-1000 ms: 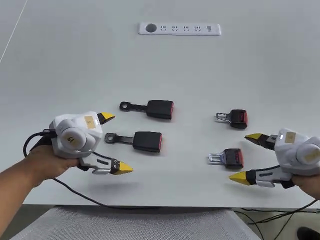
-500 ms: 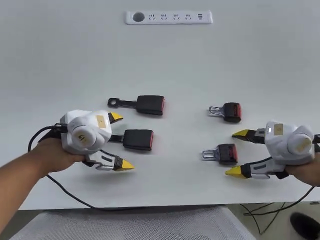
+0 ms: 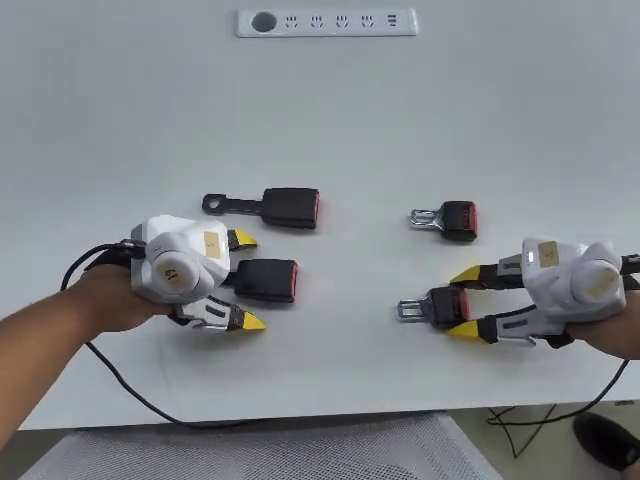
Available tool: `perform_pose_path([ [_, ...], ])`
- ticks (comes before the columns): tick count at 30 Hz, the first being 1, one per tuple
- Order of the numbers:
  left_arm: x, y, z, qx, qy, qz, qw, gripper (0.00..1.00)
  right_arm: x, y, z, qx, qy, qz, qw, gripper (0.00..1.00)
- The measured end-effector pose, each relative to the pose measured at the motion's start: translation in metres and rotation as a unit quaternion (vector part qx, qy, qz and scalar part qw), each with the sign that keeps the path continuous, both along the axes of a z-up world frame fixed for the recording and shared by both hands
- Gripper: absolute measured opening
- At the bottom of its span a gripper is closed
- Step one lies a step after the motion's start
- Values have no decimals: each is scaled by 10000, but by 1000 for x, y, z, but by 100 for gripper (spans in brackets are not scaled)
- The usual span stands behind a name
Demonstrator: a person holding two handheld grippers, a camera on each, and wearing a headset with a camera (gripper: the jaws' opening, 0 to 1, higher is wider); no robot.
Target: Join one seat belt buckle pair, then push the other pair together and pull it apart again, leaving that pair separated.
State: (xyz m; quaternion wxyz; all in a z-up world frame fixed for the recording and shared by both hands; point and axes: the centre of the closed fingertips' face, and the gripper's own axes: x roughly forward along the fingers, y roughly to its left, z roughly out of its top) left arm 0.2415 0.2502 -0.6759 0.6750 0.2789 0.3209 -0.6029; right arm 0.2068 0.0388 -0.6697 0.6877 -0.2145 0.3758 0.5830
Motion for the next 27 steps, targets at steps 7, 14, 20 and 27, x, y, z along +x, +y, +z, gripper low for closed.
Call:
perform_pose_path([
  [7,-3,-1,3,-18,-30,-264,9996,50,-1,2,3,66,12,-69,10000,36],
  [14,-6,-2,1,18,-100,-284,9995,35,1,3,5,150,-60,-252,9996,35],
  [20,-7,-4,4,83,-73,-512,9986,35,3,2,7,113,-84,-330,9994,34],
  [27,-4,-3,7,232,-51,-812,9964,34,2,-1,7,117,-80,-186,9997,34],
])
